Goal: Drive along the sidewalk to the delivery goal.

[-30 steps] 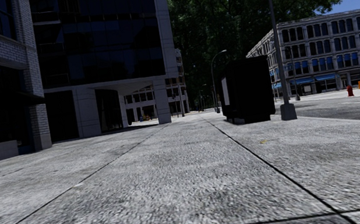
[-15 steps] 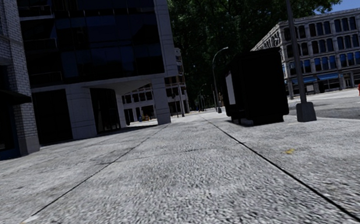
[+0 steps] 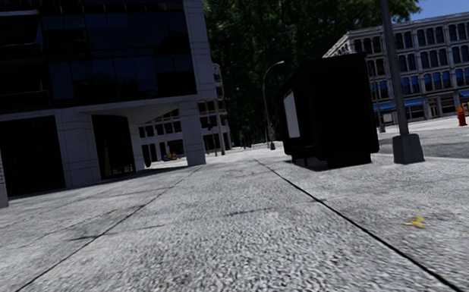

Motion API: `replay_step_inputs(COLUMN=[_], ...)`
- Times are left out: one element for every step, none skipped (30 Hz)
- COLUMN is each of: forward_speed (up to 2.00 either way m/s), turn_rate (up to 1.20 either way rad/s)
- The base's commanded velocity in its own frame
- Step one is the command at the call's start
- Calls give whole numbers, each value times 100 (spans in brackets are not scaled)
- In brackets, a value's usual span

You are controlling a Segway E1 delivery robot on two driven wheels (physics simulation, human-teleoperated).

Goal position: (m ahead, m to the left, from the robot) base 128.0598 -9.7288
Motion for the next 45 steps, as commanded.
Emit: replay_step_inputs(forward_speed=[200,200,200,200,200,200,200,200,200,200,200,200,200,200,200,200,200,200,200,200,200,200,200,200,200,200,200,200,200,200,200,200,200,200,200,200,200,200,200,200,200,200,200,200,200], turn_rate=[-26,-26,-26,-6,0,0,0,0,0,0,0,0,0,0,0,0,0,0,0,0,0,0,0,0,0,0,0,0,0,0,0,0,0,0,0,0,0,0,0,0,0,0,0,0,0])
